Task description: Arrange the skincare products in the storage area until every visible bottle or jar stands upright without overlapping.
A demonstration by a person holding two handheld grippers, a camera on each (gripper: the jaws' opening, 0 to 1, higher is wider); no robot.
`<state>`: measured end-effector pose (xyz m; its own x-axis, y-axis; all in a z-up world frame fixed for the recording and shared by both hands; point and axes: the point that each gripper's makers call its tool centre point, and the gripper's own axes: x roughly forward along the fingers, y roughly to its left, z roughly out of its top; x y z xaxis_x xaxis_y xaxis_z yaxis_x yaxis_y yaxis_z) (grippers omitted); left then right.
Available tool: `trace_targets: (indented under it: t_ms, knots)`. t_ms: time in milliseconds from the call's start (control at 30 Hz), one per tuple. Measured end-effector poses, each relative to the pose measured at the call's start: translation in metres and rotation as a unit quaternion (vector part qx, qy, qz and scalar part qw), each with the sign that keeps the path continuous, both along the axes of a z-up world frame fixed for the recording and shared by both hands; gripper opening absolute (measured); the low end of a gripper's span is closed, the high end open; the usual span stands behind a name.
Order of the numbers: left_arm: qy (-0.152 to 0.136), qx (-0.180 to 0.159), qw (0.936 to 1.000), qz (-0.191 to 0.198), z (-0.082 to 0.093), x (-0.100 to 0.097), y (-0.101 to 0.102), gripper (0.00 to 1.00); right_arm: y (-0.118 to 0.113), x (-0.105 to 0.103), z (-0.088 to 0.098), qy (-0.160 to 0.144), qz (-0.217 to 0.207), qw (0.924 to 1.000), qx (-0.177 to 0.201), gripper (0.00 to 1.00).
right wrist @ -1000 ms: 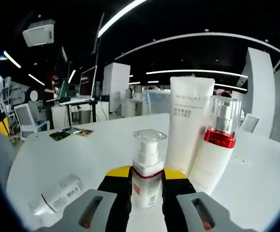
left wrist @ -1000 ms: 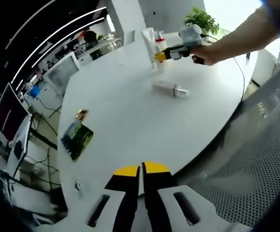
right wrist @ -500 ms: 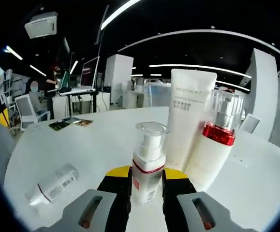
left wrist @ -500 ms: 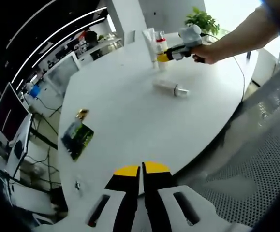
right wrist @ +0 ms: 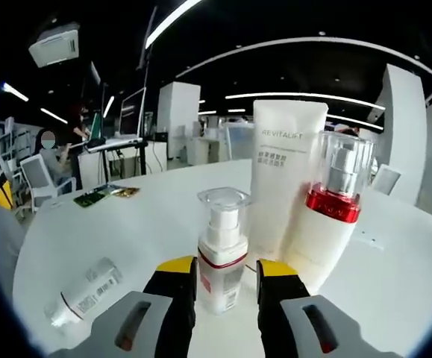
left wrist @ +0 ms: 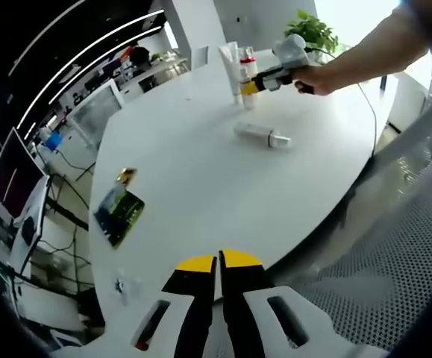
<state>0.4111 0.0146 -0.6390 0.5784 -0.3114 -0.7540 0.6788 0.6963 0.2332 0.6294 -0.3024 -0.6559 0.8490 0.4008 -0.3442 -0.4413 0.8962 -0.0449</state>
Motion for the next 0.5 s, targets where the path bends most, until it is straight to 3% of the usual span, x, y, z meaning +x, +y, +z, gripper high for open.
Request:
trace_targets:
  t_ms: [233, 500]
  knots:
    - [-0.001, -0.001, 1.0000, -0.002, 0.000, 0.000, -0.001, 0.00, -0.002, -0.011, -0.007, 0.030, -0.003, 0.9994, 0.013, 0.24]
    - [0.001, -0.005, 1.0000, -0.004, 0.000, -0.001, -0.002, 0.00, -0.006, -0.014, -0.015, 0.065, -0.013, 0.9978, -0.003, 0.11]
